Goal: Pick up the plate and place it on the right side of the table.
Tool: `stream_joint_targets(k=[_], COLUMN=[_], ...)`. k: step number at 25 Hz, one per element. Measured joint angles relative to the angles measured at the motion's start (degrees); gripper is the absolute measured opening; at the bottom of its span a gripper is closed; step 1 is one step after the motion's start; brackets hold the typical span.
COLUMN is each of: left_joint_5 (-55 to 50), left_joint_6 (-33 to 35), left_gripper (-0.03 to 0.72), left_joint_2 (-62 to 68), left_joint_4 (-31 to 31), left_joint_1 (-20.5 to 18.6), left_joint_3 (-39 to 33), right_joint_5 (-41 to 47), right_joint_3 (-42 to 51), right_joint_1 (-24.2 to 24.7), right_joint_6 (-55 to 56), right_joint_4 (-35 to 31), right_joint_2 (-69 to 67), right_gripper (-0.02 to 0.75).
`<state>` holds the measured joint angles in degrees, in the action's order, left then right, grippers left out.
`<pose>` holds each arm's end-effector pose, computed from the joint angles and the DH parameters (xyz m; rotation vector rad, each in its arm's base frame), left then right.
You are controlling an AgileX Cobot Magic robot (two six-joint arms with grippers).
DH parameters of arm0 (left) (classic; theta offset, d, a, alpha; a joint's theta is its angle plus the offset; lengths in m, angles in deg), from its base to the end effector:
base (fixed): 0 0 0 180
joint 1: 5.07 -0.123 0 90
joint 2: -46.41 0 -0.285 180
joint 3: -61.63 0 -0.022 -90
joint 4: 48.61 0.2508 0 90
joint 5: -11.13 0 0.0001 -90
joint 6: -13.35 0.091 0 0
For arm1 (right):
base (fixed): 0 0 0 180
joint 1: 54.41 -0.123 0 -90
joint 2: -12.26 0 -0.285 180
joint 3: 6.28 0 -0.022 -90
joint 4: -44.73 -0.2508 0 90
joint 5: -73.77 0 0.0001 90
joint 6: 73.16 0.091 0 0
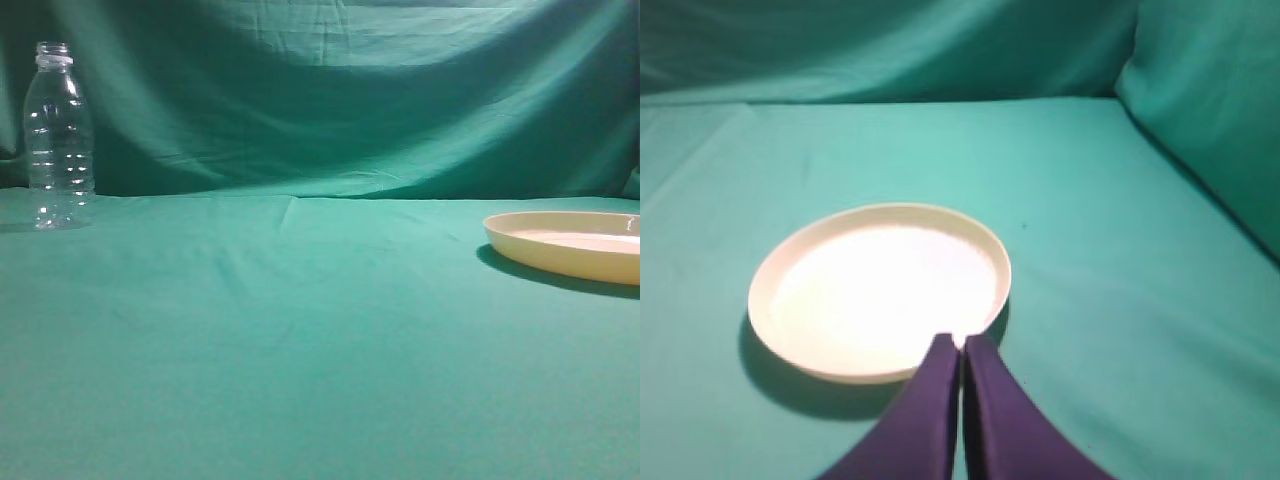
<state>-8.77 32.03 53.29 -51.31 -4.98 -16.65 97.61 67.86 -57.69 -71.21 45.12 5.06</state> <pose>0.0529 -0.0015 0.1765 0.2705 1.8171 0.1821 0.0496 0.0026 0.1943 -0.0251 1.8359 0.0572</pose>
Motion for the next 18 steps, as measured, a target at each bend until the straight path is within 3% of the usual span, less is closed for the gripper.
stream_joint_targets(k=[5,18], left_joint_5=[0.00,0.00], left_joint_6=[0.00,0.00], left_gripper=[0.000,0.000], left_joint_2=[0.00,0.00], left_joint_4=[0.00,0.00], left_joint_1=[0.00,0.00], left_joint_3=[0.00,0.00], right_joint_5=[-2.24,-2.04], right_joint_3=[4.49,4.61], right_joint_1=[0.00,0.00], right_joint_6=[1.34,2.72], right_joint_4=[0.00,0.00], right_joint_2=[0.00,0.00], right_gripper=[0.000,0.000])
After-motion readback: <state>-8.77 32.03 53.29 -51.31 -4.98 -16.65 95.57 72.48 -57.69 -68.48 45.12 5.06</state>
